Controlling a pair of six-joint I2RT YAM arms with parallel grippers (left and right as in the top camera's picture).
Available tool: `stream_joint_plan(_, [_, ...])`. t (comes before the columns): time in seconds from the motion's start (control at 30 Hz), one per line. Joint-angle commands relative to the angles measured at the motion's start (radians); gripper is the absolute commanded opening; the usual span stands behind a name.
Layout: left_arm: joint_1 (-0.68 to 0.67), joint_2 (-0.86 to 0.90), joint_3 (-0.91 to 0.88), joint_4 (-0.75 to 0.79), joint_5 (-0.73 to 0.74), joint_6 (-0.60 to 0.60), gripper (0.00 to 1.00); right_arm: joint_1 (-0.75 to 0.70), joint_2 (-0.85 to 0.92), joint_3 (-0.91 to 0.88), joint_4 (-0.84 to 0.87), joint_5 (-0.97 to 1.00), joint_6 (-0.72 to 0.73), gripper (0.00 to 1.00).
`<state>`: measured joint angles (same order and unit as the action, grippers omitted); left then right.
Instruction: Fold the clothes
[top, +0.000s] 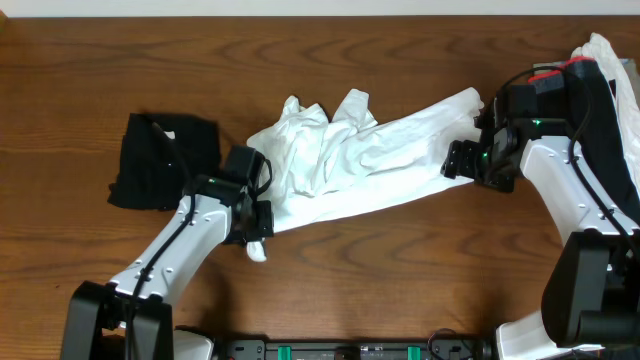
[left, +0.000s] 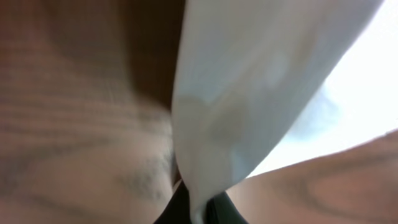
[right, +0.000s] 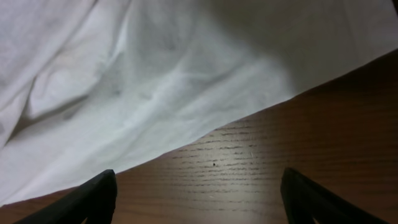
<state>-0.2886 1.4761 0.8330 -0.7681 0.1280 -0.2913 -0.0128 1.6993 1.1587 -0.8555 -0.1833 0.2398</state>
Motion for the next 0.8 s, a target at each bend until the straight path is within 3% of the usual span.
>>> stream_joint_plan(0.0, [0.012, -0.058, 0.126, -0.069, 0.037, 0.022, 0.06, -0.008, -0.020, 0.012, -0.003, 0.003, -0.021, 0.82])
stream_joint_plan(0.17, [0.065, -0.129, 0.311, -0.180, 0.005, 0.070, 0.06, -0.008, -0.018, 0.001, -0.013, 0.003, -0.020, 0.80])
stream_joint_plan(0.4, [0.109, -0.181, 0.347, -0.196, -0.008, 0.073, 0.06, -0.007, -0.017, -0.074, -0.002, -0.002, 0.001, 0.75])
stream_joint_plan(0.53, [0.109, -0.180, 0.347, -0.200, -0.009, 0.073, 0.06, -0.006, -0.016, -0.163, 0.104, -0.023, 0.042, 0.71])
stream_joint_plan(0.77, [0.109, -0.180, 0.347, -0.200, -0.009, 0.073, 0.06, -0.006, -0.014, -0.324, 0.382, -0.089, 0.150, 0.72])
